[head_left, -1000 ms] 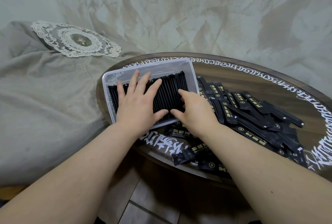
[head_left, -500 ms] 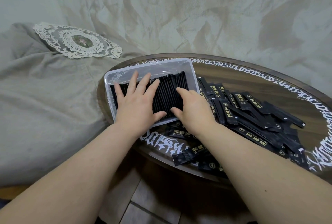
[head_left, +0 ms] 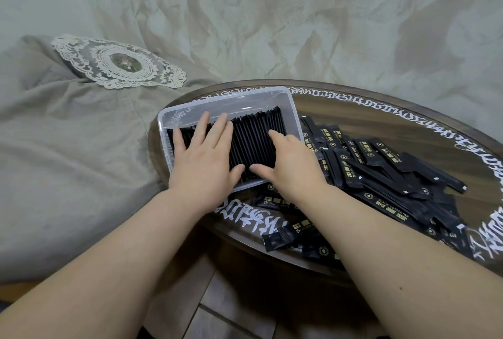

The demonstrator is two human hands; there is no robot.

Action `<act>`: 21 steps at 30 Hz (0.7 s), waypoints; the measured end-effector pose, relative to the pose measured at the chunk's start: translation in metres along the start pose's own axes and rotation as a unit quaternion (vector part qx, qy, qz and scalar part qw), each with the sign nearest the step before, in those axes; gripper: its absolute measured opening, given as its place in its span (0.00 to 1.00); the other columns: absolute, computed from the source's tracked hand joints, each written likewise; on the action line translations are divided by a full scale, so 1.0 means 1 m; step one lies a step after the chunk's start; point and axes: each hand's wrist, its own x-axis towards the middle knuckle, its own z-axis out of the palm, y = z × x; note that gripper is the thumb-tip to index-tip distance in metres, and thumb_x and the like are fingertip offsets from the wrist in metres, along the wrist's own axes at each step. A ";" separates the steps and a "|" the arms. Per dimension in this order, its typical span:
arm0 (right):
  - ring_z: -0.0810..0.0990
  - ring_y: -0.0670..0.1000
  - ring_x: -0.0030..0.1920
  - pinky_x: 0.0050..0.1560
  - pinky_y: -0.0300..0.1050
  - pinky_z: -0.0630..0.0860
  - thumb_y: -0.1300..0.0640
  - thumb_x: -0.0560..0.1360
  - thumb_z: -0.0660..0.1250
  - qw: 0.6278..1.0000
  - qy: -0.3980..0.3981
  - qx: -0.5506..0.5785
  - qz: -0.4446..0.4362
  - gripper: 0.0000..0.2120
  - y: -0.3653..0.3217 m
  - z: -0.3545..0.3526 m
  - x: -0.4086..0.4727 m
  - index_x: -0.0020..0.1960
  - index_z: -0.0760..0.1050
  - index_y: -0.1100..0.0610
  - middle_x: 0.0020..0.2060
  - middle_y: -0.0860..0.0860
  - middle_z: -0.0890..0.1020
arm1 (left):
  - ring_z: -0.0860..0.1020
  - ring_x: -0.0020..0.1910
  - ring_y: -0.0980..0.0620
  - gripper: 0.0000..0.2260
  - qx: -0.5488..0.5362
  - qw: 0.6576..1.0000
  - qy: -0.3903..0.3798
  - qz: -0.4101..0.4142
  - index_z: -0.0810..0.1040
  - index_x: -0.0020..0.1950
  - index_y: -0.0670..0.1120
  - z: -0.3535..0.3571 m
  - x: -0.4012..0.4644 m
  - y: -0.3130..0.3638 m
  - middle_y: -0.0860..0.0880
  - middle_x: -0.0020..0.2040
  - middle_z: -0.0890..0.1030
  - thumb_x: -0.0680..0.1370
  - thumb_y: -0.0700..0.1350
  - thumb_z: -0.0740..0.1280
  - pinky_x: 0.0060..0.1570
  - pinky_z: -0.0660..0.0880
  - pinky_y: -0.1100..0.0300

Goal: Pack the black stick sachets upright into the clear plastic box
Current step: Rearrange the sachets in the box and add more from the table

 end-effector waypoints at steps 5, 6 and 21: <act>0.74 0.55 0.58 0.54 0.48 0.71 0.41 0.73 0.68 1.000 0.009 0.001 -0.001 0.34 -0.001 -0.001 -0.001 0.72 0.61 0.54 0.57 0.53 0.73 | 0.40 0.78 0.49 0.39 -0.017 1.000 -0.007 -0.006 0.47 0.79 0.46 0.002 0.001 0.002 0.50 0.80 0.43 0.77 0.61 0.62 0.72 0.43 0.38; 0.74 0.55 0.58 0.54 0.47 0.71 0.41 0.73 0.68 1.000 0.007 -0.002 -0.001 0.35 -0.001 -0.001 -0.001 0.72 0.60 0.54 0.58 0.53 0.73 | 0.40 0.78 0.49 0.39 -0.021 1.000 -0.012 -0.007 0.47 0.79 0.46 0.003 0.002 0.001 0.50 0.80 0.43 0.77 0.61 0.62 0.73 0.43 0.39; 0.74 0.55 0.59 0.51 0.47 0.72 0.38 0.75 0.62 0.999 -0.008 -0.043 -0.003 0.34 -0.009 -0.004 -0.001 0.74 0.58 0.55 0.62 0.53 0.72 | 0.61 0.73 0.46 0.37 -0.337 0.903 0.178 -0.200 0.59 0.76 0.45 0.003 0.000 -0.035 0.44 0.74 0.63 0.72 0.47 0.73 0.71 0.54 0.57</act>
